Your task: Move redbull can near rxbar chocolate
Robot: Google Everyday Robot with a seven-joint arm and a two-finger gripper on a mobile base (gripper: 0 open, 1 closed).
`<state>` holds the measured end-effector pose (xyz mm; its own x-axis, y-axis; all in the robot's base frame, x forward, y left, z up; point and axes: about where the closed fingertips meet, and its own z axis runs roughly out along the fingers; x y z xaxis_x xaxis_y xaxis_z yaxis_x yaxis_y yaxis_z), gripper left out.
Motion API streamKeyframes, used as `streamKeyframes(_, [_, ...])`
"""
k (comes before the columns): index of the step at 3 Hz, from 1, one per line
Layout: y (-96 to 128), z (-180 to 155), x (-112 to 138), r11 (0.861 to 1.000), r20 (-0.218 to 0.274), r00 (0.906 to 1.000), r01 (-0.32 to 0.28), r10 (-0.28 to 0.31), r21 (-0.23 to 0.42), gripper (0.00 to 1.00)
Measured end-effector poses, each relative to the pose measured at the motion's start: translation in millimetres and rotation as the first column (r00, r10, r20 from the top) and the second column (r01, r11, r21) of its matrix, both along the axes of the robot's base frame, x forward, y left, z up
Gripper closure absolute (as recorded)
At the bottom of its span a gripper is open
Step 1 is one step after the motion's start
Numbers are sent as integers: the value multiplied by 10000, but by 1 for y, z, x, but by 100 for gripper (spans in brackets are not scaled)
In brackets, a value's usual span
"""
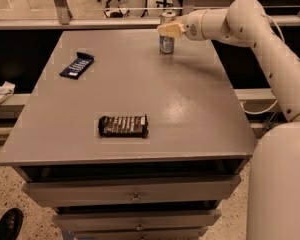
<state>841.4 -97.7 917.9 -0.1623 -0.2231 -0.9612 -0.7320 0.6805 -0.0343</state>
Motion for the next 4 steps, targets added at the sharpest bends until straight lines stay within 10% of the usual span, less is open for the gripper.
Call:
streamKeyframes(2, [10,25,-39,9948,471,9950,-904,881,472,96])
streamKeyframes(4, [10,50,-142,9715,88,9717,-2361,2360,198,100])
